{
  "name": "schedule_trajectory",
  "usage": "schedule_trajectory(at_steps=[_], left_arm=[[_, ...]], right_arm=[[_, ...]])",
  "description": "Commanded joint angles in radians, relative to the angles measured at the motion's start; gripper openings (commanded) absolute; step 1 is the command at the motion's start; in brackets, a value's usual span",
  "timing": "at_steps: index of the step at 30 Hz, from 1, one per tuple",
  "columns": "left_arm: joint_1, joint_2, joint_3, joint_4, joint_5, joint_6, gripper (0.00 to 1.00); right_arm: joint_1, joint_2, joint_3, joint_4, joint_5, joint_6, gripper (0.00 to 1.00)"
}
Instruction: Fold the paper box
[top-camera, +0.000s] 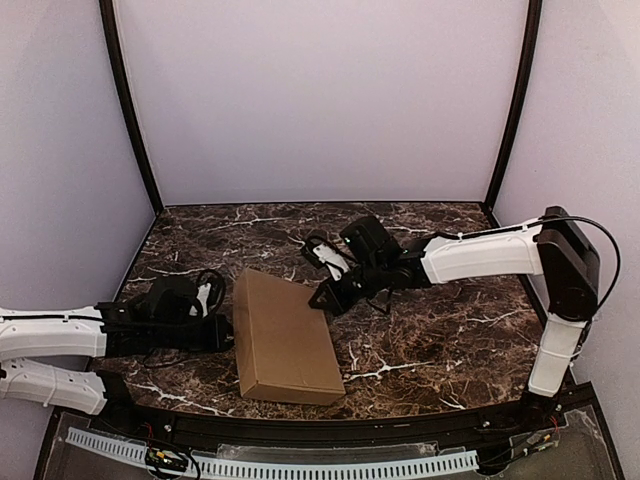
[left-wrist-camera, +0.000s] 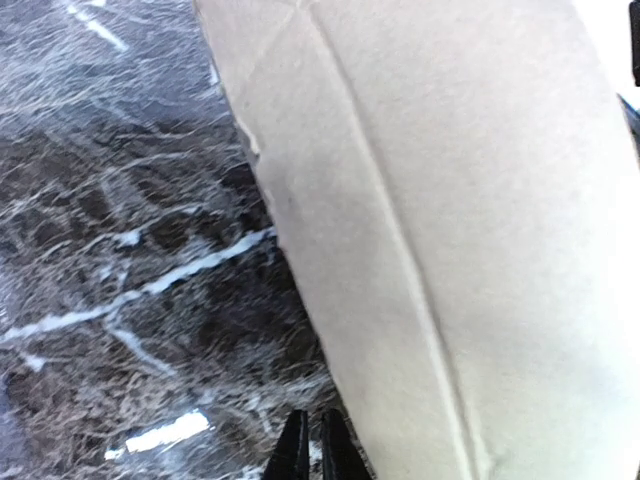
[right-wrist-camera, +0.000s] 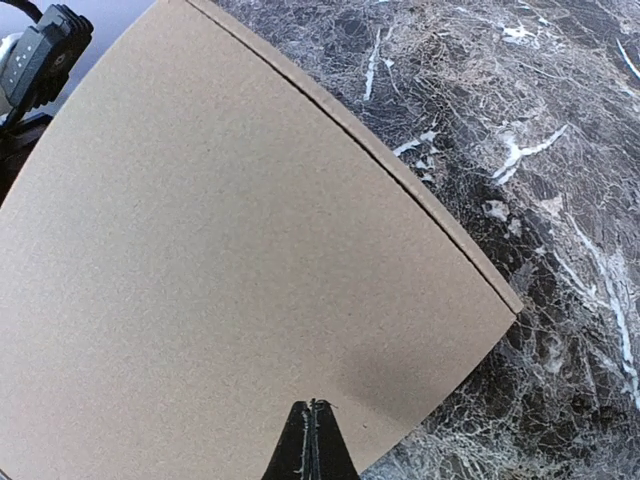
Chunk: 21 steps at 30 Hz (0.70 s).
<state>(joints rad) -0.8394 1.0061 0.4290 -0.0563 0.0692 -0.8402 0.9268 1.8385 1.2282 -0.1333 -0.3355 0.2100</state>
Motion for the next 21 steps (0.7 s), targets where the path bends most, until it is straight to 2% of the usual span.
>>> schedule_trajectory(at_steps=[1, 8, 16, 21], left_arm=[[0.004, -0.037, 0.002, -0.181, -0.053, 0.023, 0.06], [0.004, 0.004, 0.016, -0.234, -0.028, 0.023, 0.07], [0.002, 0.158, 0.062, -0.099, 0.121, 0.026, 0.06], [0.002, 0.23, 0.083, -0.026, 0.168, 0.028, 0.06]], right_arm=[[-0.018, -0.041, -0.026, 0.011, 0.022, -0.018, 0.0], [-0.043, -0.115, -0.086, -0.003, 0.051, -0.028, 0.01], [-0.057, -0.238, -0.206, -0.014, 0.065, -0.01, 0.02], [-0.059, -0.266, -0.313, 0.015, 0.079, 0.023, 0.02]])
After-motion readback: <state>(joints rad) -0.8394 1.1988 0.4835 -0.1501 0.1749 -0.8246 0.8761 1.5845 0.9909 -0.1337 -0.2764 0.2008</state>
